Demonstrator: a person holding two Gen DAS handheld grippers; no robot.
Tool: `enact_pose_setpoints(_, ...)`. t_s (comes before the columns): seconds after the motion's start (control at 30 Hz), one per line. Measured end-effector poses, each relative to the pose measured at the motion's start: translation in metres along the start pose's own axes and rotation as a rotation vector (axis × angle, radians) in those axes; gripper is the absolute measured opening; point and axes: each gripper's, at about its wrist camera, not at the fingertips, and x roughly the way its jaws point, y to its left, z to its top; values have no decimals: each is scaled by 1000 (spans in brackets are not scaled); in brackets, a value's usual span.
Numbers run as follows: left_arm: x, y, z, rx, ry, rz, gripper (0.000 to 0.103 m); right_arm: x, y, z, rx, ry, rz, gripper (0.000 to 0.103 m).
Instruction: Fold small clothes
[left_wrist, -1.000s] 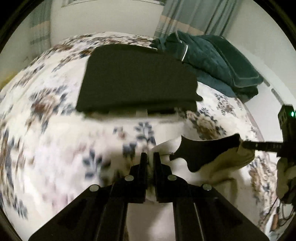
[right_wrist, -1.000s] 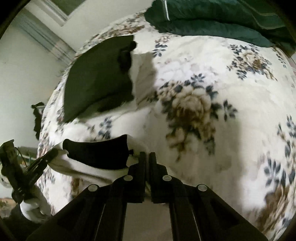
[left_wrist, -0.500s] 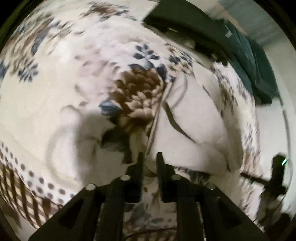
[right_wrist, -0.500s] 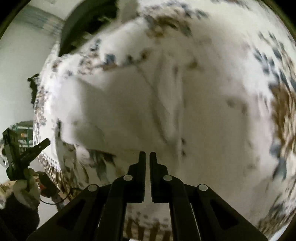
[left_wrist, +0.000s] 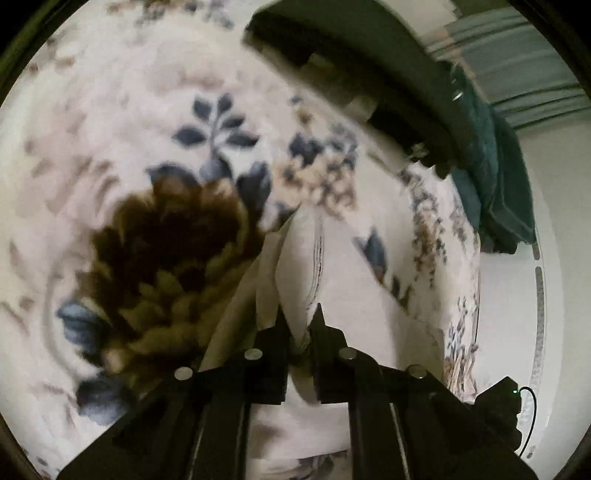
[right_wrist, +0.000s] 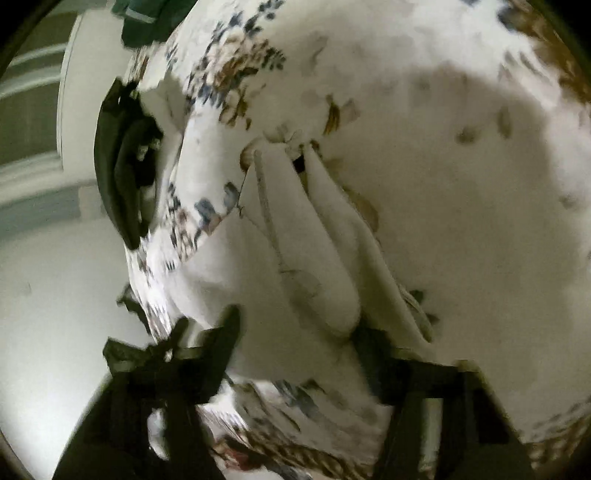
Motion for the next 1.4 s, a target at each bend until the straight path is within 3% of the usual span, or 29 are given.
enact_pose_setpoints(0.03,-8,-3,-2,9,-17,1,7,1,1,0,8,-9,7,8)
enact_pose_setpoints(0.2,-49,5,-29,-32,-44,-9,7,-18,18,-5,-30,-78,28,6)
enact_pose_setpoints(0.37,-40,36,-56,-104,12,18,8,-24,7,-7,-60,-54,-64,6)
enact_pose_setpoints(0.5,-19,59,-61,-182,94,-2,19,-11,-13,-10,-63,1,-151,6)
enact_pose_setpoints(0.53,-19,61,-59,-186,97,15,28,-7,-15,-11,-84,14,-204,8)
enact_pose_setpoints(0.57,-22,61,-57,-184,94,32,30,-4,-15,-12,-111,26,-250,12)
enact_pose_setpoints(0.67,-39,56,-45,-140,41,66,39,-3,-14,-15,-158,58,-332,34)
enact_pose_setpoints(0.73,-50,48,-31,-86,-6,93,55,-13,-8,-16,-181,42,-351,41)
enact_pose_setpoints(0.8,-52,37,-11,-30,-48,98,57,-25,2,-12,-195,3,-322,43)
enact_pose_setpoints(0.9,-32,26,17,1,-29,72,57,-42,18,5,-189,-86,-232,71)
enact_pose_setpoints(1.0,4,13,38,27,49,32,57,-34,32,35,-168,-118,-162,72)
enact_pose_setpoints(1.07,26,5,43,64,91,62,54,-17,36,56,-134,-93,-118,72)
enact_pose_setpoints(1.1,35,0,44,99,94,72,37,-6,39,64,-115,-72,-91,71)
enact_pose_setpoints(1.13,42,-4,44,131,96,87,1,4,42,70,-108,-52,-71,60)
enact_pose_setpoints(1.17,48,-8,44,153,106,109,2,11,45,70,-112,-51,-64,45)
enact_pose_setpoints(1.2,52,-9,45,164,97,124,2,17,48,72,-118,-44,-71,14)
enact_pose_setpoints(1.4,61,6,53,130,64,141,2,15,39,71,-85,-152,-145,12)
